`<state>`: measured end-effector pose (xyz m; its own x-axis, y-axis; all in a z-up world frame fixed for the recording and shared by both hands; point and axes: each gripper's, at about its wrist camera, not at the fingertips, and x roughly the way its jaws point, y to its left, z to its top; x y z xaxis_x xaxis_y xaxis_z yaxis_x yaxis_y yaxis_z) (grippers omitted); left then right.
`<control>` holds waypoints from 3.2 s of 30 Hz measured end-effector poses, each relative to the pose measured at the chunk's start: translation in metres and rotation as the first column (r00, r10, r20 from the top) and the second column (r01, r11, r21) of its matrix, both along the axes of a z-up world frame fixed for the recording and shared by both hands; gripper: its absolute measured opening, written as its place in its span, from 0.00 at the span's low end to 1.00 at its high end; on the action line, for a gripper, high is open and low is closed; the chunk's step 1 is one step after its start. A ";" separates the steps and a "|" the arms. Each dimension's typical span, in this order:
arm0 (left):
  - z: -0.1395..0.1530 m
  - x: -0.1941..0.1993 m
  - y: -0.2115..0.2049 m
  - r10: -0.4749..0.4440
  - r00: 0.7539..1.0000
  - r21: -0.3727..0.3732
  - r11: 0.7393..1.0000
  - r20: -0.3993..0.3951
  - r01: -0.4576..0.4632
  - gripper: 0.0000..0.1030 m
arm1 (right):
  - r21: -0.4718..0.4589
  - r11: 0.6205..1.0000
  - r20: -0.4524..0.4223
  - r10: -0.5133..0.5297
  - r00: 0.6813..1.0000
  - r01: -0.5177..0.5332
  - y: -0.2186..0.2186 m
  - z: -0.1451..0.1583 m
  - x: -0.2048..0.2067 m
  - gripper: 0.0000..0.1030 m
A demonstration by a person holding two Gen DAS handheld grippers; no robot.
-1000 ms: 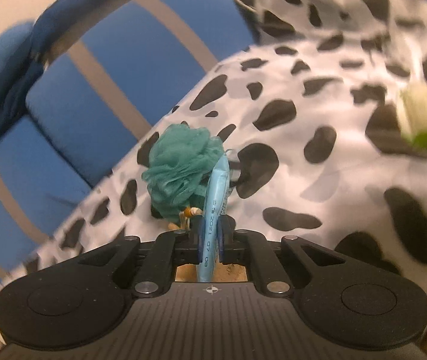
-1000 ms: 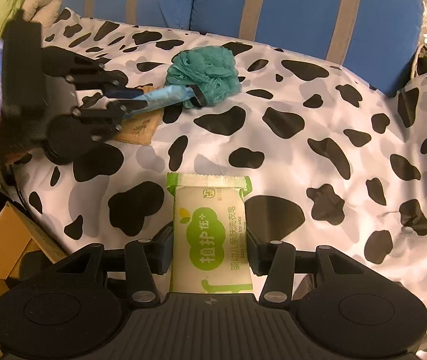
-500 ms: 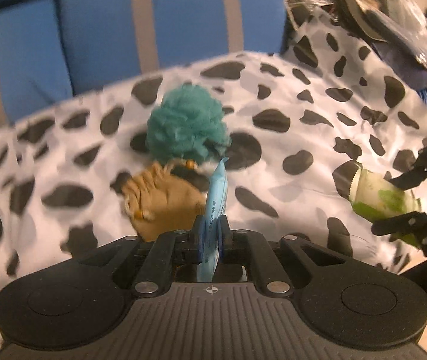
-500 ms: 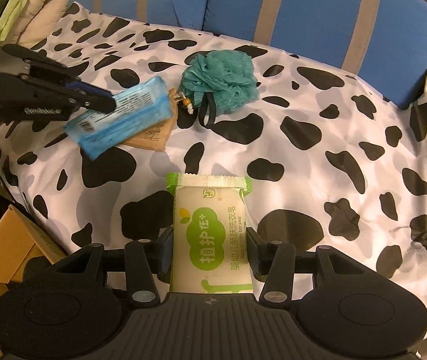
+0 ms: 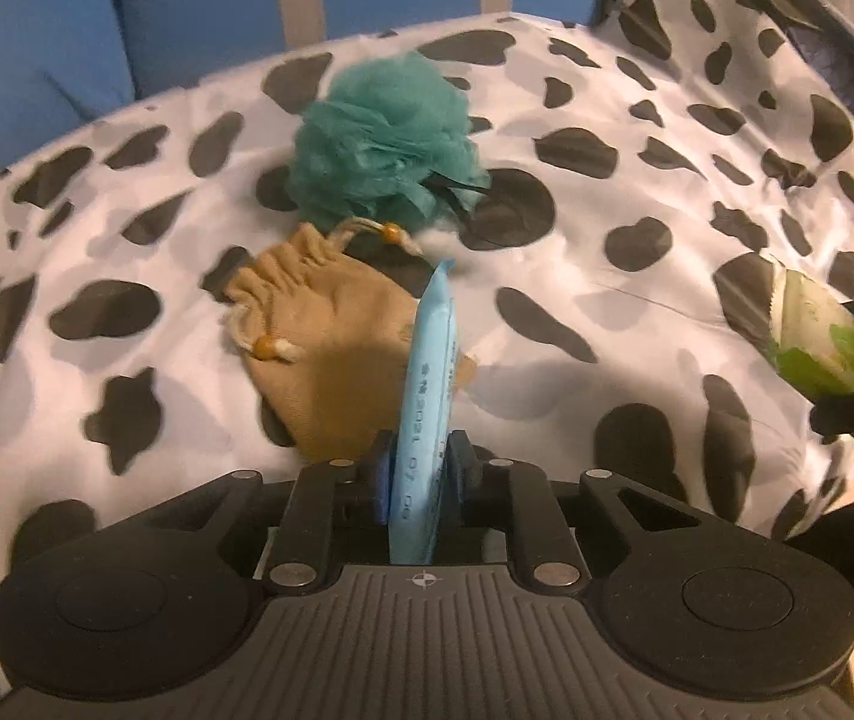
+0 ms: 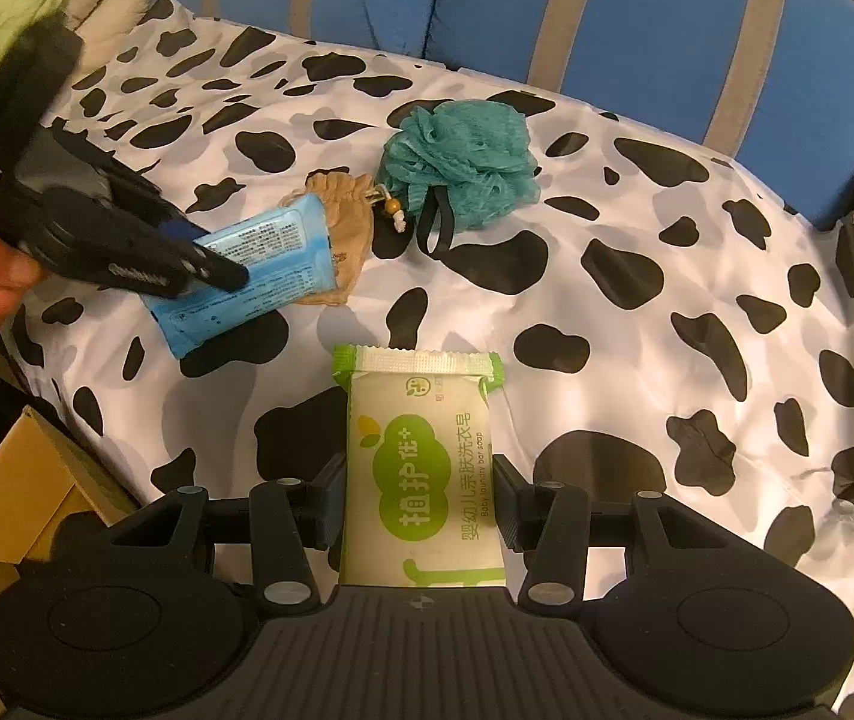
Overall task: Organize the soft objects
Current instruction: 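Grasp the blue wet-wipe pack edge with the left tool and lift it, then carry the wipe pack and soap pack into the box with both tools, then open both tools to drop the packs and withdraw from the box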
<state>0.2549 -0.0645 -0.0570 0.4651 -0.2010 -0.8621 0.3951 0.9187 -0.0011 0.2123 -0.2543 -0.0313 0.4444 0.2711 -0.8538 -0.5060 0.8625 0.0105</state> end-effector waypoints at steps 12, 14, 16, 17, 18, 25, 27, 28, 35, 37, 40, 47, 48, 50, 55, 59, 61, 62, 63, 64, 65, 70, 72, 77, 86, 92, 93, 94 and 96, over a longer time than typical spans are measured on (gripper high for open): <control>0.003 -0.010 0.002 0.006 0.999 -0.013 1.000 0.033 -0.005 0.14 | 0.019 1.000 0.006 -0.018 1.000 0.018 -0.004 0.003 -0.001 0.50; 0.008 -0.015 0.004 0.010 0.999 -0.023 1.000 0.040 -0.009 0.14 | 0.023 0.999 0.006 -0.022 1.000 0.022 -0.004 0.003 -0.002 0.50; 0.012 -0.020 0.006 0.009 0.999 -0.027 1.000 0.051 -0.008 0.14 | 0.033 0.999 0.004 -0.025 1.000 0.025 -0.003 0.004 -0.004 0.50; 0.015 -0.023 0.007 0.012 0.998 -0.034 0.999 0.055 -0.011 0.14 | 0.037 0.999 0.003 -0.026 1.000 0.026 -0.003 0.004 -0.006 0.50; 0.017 -0.026 0.009 0.016 0.998 -0.039 0.999 0.057 -0.014 0.14 | 0.040 0.999 0.003 -0.027 1.000 0.026 -0.002 0.005 -0.007 0.50; 0.037 -0.055 0.017 0.024 0.996 -0.087 0.996 0.086 -0.017 0.14 | 0.056 0.998 -0.007 -0.014 1.000 0.015 0.008 0.007 -0.023 0.50; 0.041 -0.065 0.017 0.020 0.996 -0.095 0.995 0.092 -0.011 0.14 | 0.053 0.999 -0.009 -0.009 1.000 0.009 0.012 0.007 -0.027 0.50; 0.042 -0.070 0.018 0.018 0.995 -0.100 0.995 0.094 -0.009 0.14 | 0.054 0.999 -0.010 -0.006 1.000 0.007 0.014 0.007 -0.029 0.50; 0.048 -0.106 0.022 0.011 0.996 -0.117 0.993 0.089 -0.001 0.14 | 0.060 0.998 -0.020 0.013 1.000 -0.011 0.027 0.008 -0.051 0.50; 0.048 -0.116 0.024 0.008 0.996 -0.122 0.993 0.084 0.002 0.14 | 0.060 0.998 -0.026 0.024 0.999 -0.022 0.032 0.007 -0.059 0.50; 0.049 -0.131 0.025 0.006 0.997 -0.126 0.992 0.075 0.004 0.14 | 0.056 0.998 -0.034 0.044 0.998 -0.042 0.039 0.006 -0.072 0.50; 0.048 -0.161 0.027 0.002 0.999 -0.141 0.990 0.043 0.004 0.14 | 0.042 0.995 -0.062 0.090 0.994 -0.088 0.053 0.001 -0.103 0.50; 0.047 -0.165 0.027 0.002 0.999 -0.145 0.989 0.037 0.004 0.14 | 0.039 0.995 -0.067 0.095 0.993 -0.093 0.054 0.000 -0.106 0.50; 0.046 -0.173 0.027 -0.004 1.000 -0.149 0.989 0.025 0.007 0.14 | 0.037 0.994 -0.080 0.105 0.991 -0.102 0.057 -0.001 -0.114 0.50; 0.044 -0.191 0.023 -0.025 1.000 -0.161 0.987 0.001 0.025 0.14 | 0.059 0.991 -0.129 0.128 0.983 -0.121 0.060 -0.003 -0.130 0.50; 0.042 -0.200 0.019 -0.042 0.999 -0.168 0.985 -0.019 0.038 0.14 | 0.050 0.989 -0.154 0.147 0.977 -0.141 0.063 -0.007 -0.141 0.50; 0.040 -0.203 0.017 -0.051 0.998 -0.169 0.985 -0.025 0.046 0.14 | 0.049 0.987 -0.181 0.161 0.970 -0.154 0.065 -0.011 -0.145 0.50; 0.040 -0.204 0.016 -0.057 0.998 -0.168 0.984 -0.029 0.051 0.14 | 0.046 0.986 -0.185 0.165 0.969 -0.159 0.066 -0.012 -0.146 0.51; 0.039 -0.205 0.015 -0.062 0.998 -0.166 0.985 -0.032 0.056 0.14 | 0.041 0.986 -0.182 0.167 0.969 -0.162 0.066 -0.012 -0.148 0.52; 0.038 -0.204 0.014 -0.067 0.997 -0.164 0.985 -0.036 0.060 0.14 | 0.042 0.986 -0.178 0.168 0.970 -0.163 0.066 -0.011 -0.148 0.57; 0.037 -0.205 0.013 -0.070 0.997 -0.162 0.985 -0.039 0.063 0.14 | 0.048 0.986 -0.173 0.166 0.971 -0.160 0.065 -0.010 -0.148 0.65; 0.034 -0.203 0.011 -0.078 0.996 -0.162 0.984 -0.052 0.069 0.14 | 0.058 0.990 -0.165 0.140 0.976 -0.132 0.060 -0.007 -0.143 0.77; 0.033 -0.204 0.010 -0.083 0.995 -0.165 0.984 -0.057 0.073 0.14 | 0.048 0.991 -0.163 0.129 0.978 -0.123 0.060 -0.008 -0.142 0.80; 0.033 -0.204 0.005 -0.119 0.991 -0.186 0.977 -0.063 0.105 0.15 | 0.058 0.993 -0.169 0.113 0.979 -0.104 0.057 -0.007 -0.139 0.81; 0.027 -0.200 0.000 -0.112 0.990 -0.136 0.986 -0.086 0.100 0.36 | 0.053 0.993 -0.171 0.115 0.979 -0.107 0.058 -0.008 -0.139 0.81; 0.024 -0.197 0.000 -0.088 0.991 -0.101 0.992 -0.104 0.077 0.37 | 0.046 0.992 -0.175 0.124 0.977 -0.118 0.059 -0.009 -0.139 0.85; 0.023 -0.197 0.000 -0.084 0.991 -0.092 0.993 -0.109 0.074 0.37 | 0.044 0.992 -0.176 0.126 0.976 -0.120 0.059 -0.010 -0.139 0.85; 0.022 -0.196 0.000 -0.080 0.990 -0.085 0.994 -0.112 0.071 0.37 | 0.041 0.992 -0.177 0.127 0.976 -0.122 0.060 -0.010 -0.139 0.85; 0.020 -0.196 0.001 -0.071 0.990 -0.071 0.996 -0.119 0.063 0.37 | 0.036 0.992 -0.180 0.129 0.975 -0.125 0.061 -0.011 -0.139 0.86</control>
